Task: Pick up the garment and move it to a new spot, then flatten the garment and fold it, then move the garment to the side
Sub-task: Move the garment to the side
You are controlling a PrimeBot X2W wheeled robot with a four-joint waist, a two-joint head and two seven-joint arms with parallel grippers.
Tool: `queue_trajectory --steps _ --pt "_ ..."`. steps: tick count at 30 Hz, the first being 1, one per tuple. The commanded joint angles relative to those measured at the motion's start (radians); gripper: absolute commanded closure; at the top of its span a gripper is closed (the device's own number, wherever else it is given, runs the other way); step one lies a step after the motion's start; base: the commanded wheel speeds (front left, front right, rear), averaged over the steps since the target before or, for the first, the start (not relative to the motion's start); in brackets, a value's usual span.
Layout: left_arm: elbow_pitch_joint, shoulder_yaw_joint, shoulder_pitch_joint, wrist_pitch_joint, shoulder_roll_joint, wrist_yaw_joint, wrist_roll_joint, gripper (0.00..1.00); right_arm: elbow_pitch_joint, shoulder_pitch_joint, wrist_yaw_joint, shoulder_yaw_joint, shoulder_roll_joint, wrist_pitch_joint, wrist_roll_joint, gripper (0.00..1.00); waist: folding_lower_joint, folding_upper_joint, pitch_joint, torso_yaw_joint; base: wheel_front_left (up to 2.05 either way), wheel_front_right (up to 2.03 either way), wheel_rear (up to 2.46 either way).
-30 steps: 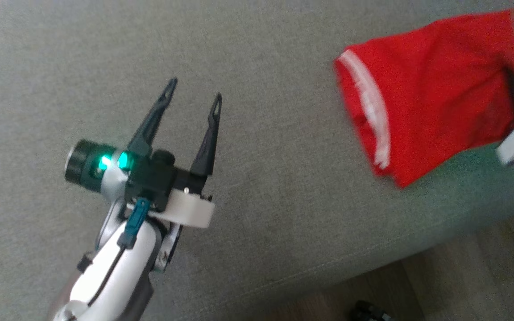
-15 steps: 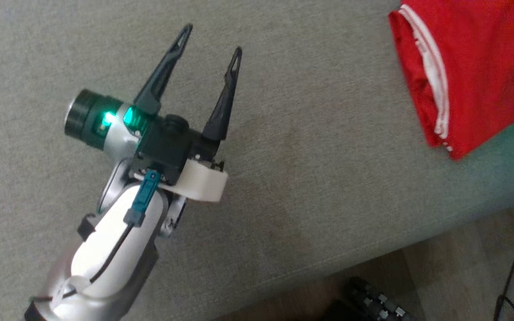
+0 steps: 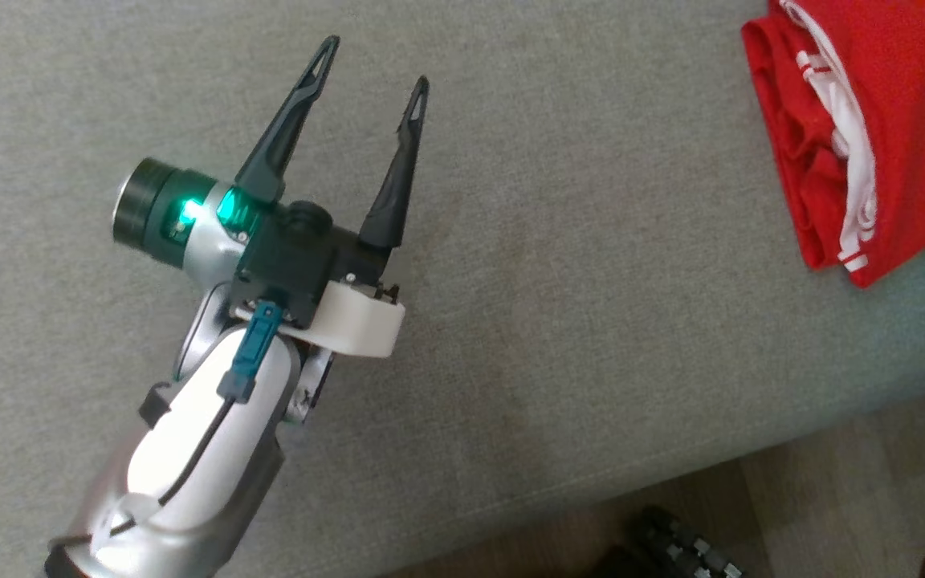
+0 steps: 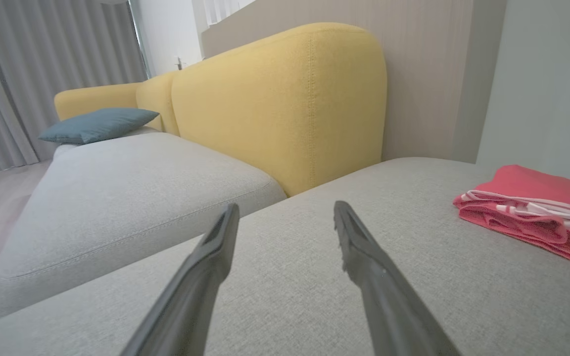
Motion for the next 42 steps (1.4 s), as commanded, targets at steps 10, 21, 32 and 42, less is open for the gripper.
queue_trajectory --steps 10,21,32,42 --pt "-0.002 0.067 0.144 -0.018 0.011 0.064 -0.064 0.0 -0.388 0.287 0.004 0.038 0.155 -0.08 -0.099 0.0 -0.0001 0.0 -0.181 0.058 0.0 0.0 0.0" --pt "0.011 0.119 0.295 -0.02 0.019 0.124 -0.121 0.0 -0.623 0.535 0.004 0.092 0.348 -0.033 -0.135 0.0 -0.0001 0.0 -0.318 0.2 0.0 0.0 0.0" --pt "0.01 0.192 0.465 -0.021 0.048 0.178 -0.184 0.0 -0.719 0.685 0.004 0.082 0.407 0.04 -0.162 0.0 -0.0001 0.0 -0.432 0.263 0.0 0.0 0.0" --pt "0.002 0.193 0.54 -0.015 0.072 0.18 -0.203 0.0 -0.789 0.786 0.004 0.071 0.422 0.096 -0.171 0.0 -0.0001 0.0 -0.502 0.272 0.0 0.0 0.0"
